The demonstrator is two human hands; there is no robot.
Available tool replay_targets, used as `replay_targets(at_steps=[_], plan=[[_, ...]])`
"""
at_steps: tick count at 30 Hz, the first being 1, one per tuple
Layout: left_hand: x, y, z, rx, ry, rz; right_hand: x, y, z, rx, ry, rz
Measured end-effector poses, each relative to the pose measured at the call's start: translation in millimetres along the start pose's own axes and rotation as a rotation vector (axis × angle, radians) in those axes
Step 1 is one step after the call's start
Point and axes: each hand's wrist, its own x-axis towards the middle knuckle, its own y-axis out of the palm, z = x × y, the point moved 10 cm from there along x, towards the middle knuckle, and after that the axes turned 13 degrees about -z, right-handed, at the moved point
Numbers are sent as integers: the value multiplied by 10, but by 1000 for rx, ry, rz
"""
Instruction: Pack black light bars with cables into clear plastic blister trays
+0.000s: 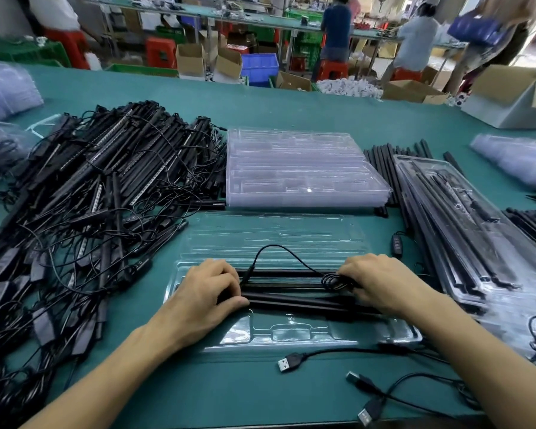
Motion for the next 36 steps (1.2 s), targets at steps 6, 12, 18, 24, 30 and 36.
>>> replay_targets(at_steps=[6, 12, 18, 24, 30, 36], plan=[[-11, -13, 31, -4, -63, -5, 67, -80, -39, 48, 69, -142], [-19, -1, 75, 3, -122, -7, 76, -26, -53, 58, 74, -141], [13, 6, 76, 58, -116, -16, 130, 20, -111, 95, 127, -34], [25, 12, 160, 86, -154, -24, 254, -521, 348, 624, 74, -233], [47, 75, 235, 156, -205, 74, 145, -387, 986, 874, -108, -59], [22, 37, 198, 173, -174, 24, 16, -353, 858, 670, -100, -235]])
